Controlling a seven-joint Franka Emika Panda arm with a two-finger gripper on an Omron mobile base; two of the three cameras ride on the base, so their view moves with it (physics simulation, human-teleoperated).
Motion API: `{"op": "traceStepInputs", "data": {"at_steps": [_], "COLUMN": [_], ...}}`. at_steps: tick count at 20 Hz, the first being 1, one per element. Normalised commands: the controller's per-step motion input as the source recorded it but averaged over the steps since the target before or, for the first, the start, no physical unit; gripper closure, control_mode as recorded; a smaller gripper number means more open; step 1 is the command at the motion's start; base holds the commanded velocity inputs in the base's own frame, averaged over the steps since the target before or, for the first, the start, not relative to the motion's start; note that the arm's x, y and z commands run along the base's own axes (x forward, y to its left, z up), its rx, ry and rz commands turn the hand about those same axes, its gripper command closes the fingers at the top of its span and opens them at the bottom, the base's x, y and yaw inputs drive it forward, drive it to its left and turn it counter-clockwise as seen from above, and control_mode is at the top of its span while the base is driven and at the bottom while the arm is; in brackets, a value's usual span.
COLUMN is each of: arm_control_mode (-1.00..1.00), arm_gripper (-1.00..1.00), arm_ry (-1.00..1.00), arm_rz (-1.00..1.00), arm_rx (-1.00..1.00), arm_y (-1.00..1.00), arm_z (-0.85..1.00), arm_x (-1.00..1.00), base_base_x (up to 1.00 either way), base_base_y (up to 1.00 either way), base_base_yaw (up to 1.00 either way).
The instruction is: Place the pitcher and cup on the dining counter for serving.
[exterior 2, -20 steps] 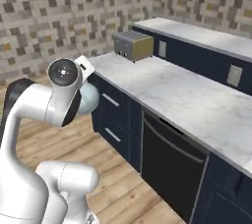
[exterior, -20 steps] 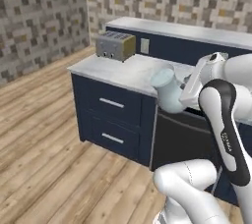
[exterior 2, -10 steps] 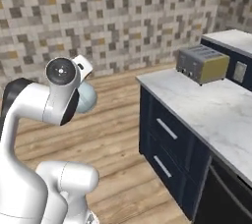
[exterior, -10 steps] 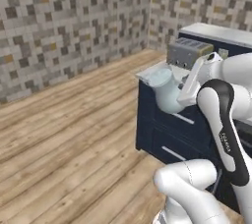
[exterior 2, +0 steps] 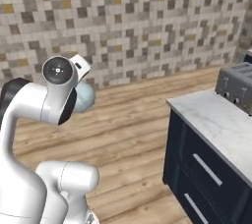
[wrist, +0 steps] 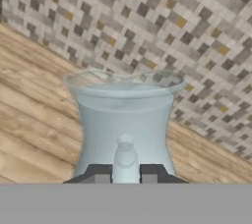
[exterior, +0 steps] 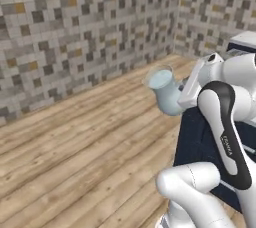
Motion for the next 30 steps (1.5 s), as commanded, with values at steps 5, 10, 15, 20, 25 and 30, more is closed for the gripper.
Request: {"op": "traceStepInputs", "data": {"at_steps": [5,10,15,20,25,30], "arm_control_mode": [1.0,1.0,1.0,1.0,1.0,1.0], "arm_gripper": [1.0,1.0,1.0,1.0,1.0,1.0], "arm_ry": [0.0,0.0,0.0,0.0,0.0,0.0], "arm_rz": [0.0,0.0,0.0,0.0,0.0,0.0], "arm_rx": [0.0,0.0,0.0,0.0,0.0,0.0], "arm_y": [0.0,0.0,0.0,0.0,0.0,0.0], "arm_z": [0.0,0.0,0.0,0.0,0.0,0.0], "arm_x": [0.0,0.0,0.0,0.0,0.0,0.0], "base_base_x": [1.0,0.86,0.59,0.53,0.63,0.71], "base_base_y": [0.98,1.0,1.0,0.98,1.0,1.0], "base_base_yaw": [-0.17,-0.48,-0.62,-0.65,-0.6,-0.58]}}
